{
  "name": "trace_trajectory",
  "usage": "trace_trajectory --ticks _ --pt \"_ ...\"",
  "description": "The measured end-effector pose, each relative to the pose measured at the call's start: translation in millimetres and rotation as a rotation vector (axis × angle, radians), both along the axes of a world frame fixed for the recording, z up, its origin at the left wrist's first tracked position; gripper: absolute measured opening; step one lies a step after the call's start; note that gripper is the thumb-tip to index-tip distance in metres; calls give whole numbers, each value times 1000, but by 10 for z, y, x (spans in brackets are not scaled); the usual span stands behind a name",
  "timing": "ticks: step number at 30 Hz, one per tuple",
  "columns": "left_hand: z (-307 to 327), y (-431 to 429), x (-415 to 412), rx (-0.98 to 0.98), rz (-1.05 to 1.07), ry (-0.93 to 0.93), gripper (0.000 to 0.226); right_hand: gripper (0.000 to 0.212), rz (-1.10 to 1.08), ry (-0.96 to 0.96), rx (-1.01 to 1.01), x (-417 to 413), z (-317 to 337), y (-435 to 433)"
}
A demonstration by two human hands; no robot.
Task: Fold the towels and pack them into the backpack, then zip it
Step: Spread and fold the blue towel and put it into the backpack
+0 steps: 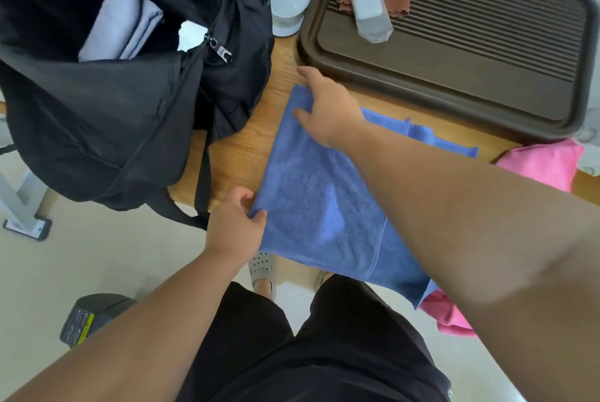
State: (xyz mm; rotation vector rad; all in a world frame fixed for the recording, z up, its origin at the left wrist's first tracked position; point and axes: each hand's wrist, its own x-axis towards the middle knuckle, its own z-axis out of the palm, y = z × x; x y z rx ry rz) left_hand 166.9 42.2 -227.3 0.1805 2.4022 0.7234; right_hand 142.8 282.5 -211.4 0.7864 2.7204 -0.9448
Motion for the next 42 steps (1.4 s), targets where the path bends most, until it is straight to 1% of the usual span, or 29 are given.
trace_trajectory --ticks 2,4,5,6,7,9,11,14,18,20,22,24,26,28,30,32,35,37,39,42 --pt "-10 -12 -8 -16 -55 66 22 57 4 11 123 211 -59 -26" --pt "-17 -24 -8 -30 -134 119 14 45 -77 16 245 495 -110 -54" --pt "-19 -31 -7 -39 -184 147 13 41 -123 -7 294 645 -134 -77" --pt "-27 -38 -7 -49 -247 174 13 41 -158 -56 330 791 -149 -102" --pt "-41 -41 -6 -56 -315 193 13 47 -176 -135 345 926 -171 -129" --pt "-68 -53 -4 -61 -408 199 13 69 -143 -340 311 1144 -228 -198" --pt "-78 -68 -16 -78 -430 199 14 88 -84 -463 256 1265 -293 -268" --pt "-98 -101 -91 -124 -441 245 14 101 -58 -464 219 1212 -351 -300" --pt "-97 -166 -289 -145 -401 301 20 103 3 -402 199 857 -348 -269" --pt "-82 -187 -367 -143 -385 332 21 101 -14 -336 133 695 -330 -234" --pt "-64 -182 -401 -179 -403 328 26 92 -55 -253 47 608 -302 -182" --pt "-14 -156 -388 -336 -565 327 32 82 -95 -179 18 643 -262 -141" --pt "71 -101 -323 -515 -784 394 40 74 -104 -137 87 813 -231 -118" --pt "188 9 -246 -585 -899 486 42 68 -107 -121 139 1077 -217 -106" --pt "284 157 -135 -579 -943 537 36 64 -130 -112 152 1333 -193 -92" --pt "315 334 13 -527 -982 549 34 64 -150 -130 186 1534 -175 -72" --pt "293 626 295 -381 -1076 527 37 78 -114 -239 226 1783 -151 -35" --pt "244 778 468 -304 -1112 473 41 82 -48 -344 227 1950 -146 -33" --pt "161 857 589 -287 -1120 414 46 73 20 -358 292 2085 -99 -34" --pt "47 858 645 -318 -1077 350 57 43 171 -376 350 2219 -10 -35"
